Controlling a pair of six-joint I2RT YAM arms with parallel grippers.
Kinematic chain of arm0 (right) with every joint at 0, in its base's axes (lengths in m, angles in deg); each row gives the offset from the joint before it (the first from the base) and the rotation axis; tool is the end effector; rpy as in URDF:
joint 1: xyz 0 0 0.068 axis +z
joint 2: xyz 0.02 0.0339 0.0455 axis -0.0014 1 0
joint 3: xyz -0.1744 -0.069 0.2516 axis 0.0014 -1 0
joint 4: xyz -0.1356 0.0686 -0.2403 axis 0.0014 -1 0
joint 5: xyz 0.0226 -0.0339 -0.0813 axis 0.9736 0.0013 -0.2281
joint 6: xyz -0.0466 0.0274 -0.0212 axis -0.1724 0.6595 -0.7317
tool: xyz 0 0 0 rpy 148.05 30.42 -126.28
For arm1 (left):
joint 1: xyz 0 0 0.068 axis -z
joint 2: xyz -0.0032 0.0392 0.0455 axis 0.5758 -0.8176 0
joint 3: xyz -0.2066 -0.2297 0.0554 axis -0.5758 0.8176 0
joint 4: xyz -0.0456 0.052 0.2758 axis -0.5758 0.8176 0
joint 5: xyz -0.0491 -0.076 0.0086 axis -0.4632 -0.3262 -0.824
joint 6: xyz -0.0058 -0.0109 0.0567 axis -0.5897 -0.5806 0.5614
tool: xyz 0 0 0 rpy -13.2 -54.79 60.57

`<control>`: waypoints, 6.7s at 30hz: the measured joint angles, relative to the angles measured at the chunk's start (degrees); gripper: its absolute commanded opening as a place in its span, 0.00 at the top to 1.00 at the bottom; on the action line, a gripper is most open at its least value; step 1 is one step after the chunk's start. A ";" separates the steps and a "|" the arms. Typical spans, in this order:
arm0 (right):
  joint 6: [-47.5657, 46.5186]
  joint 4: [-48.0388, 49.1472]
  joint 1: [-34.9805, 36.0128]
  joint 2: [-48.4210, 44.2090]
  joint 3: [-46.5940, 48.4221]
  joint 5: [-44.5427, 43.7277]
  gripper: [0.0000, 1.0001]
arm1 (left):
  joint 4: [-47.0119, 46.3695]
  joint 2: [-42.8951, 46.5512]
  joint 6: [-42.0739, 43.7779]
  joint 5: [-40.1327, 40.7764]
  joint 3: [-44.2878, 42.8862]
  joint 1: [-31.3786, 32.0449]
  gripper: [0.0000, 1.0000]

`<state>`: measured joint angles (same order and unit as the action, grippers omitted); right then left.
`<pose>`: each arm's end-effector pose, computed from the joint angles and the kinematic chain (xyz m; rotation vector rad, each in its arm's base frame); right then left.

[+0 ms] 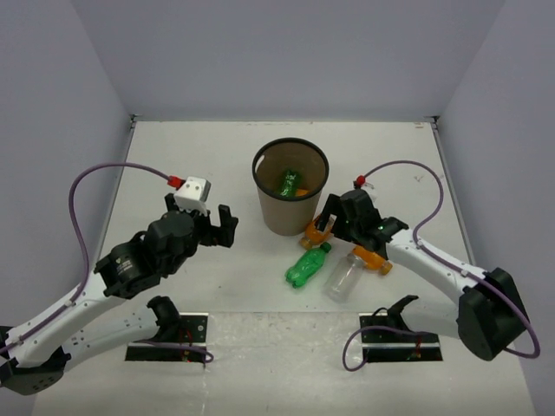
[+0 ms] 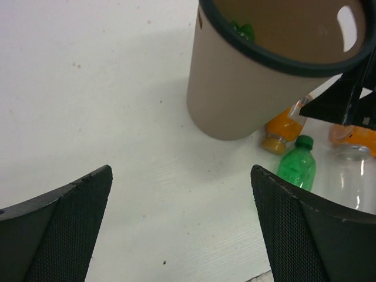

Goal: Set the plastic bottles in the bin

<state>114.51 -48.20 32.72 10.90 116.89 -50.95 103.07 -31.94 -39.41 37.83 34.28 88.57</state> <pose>0.2101 0.1270 0.2476 0.3789 2.3708 0.4753 0.1024 -0.1030 0.3934 0.1461 1.9419 -0.3907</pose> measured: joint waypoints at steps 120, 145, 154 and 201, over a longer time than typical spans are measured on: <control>-22.38 -22.49 1.70 -35.10 24.96 -0.52 0.01 | -17.42 -37.05 12.63 -4.94 -0.50 24.02 0.95; -19.19 -23.47 1.66 -40.11 25.16 -7.30 0.01 | -14.58 -47.65 12.09 1.62 -34.14 -2.58 0.58; -19.12 -25.86 1.66 -39.39 20.76 -3.80 0.01 | -16.41 -44.30 10.99 -2.56 -31.98 -3.78 0.00; -19.45 -29.07 1.66 -42.45 18.40 -8.41 0.01 | -20.26 -69.51 -6.05 -9.49 -19.87 25.79 1.00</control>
<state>95.06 -77.27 34.38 -31.55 135.30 -59.36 82.81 -101.44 -45.47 28.35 14.41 114.36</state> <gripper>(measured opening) 0.990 0.716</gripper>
